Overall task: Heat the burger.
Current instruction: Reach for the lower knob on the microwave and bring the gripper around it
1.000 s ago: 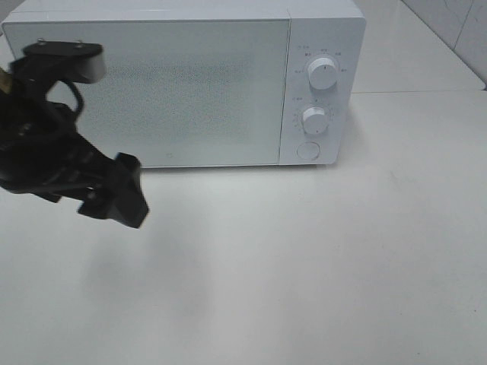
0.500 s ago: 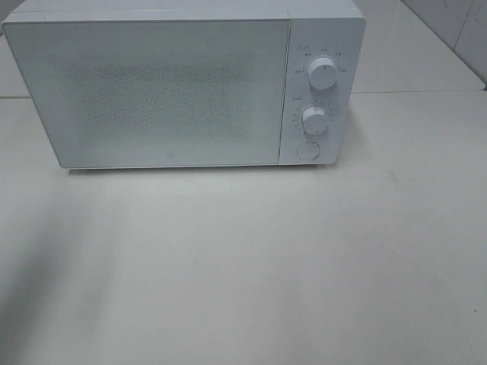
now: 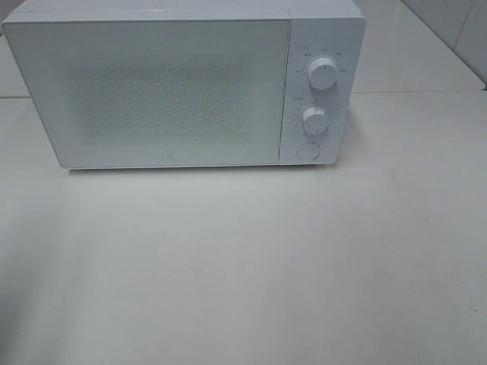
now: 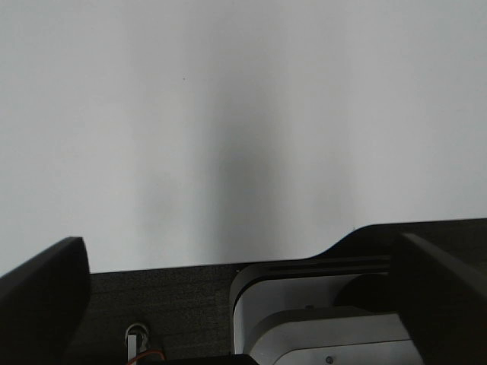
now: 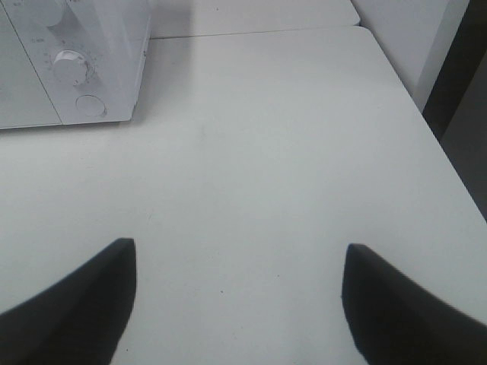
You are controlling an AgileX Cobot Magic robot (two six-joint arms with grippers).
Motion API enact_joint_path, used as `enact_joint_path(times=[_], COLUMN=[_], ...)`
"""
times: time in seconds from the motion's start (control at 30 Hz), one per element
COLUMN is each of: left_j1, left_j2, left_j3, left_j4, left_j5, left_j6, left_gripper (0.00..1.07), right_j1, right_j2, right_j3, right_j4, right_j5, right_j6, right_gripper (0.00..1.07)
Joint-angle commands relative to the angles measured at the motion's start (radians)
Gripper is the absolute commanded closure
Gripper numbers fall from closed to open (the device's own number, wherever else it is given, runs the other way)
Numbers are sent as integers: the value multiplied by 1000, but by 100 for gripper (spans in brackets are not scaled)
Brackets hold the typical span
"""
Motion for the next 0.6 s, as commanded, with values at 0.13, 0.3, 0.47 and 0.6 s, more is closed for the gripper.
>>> enact_joint_path(times=[0.13, 0.3, 0.47, 0.6], left_j1=[4, 4, 4, 4], left_j2=[-195, -312, -438, -571], left_j3=[93, 99, 99, 99], left_j4=[-2, -2, -2, -11], left_j5=[-30, -38, -38, -40], left_j6=[0, 0, 0, 0], left_gripper=[8, 8, 8, 8], right_j1=[-7, -7, -7, -7], right_j2=[-26, -26, -26, -26], right_j3=[1, 1, 1, 1], right_j4=[2, 2, 3, 3], right_j5=[-8, -8, -8, -8], right_j6=[-10, -10, -10, -10], right_gripper=[34, 34, 34, 34])
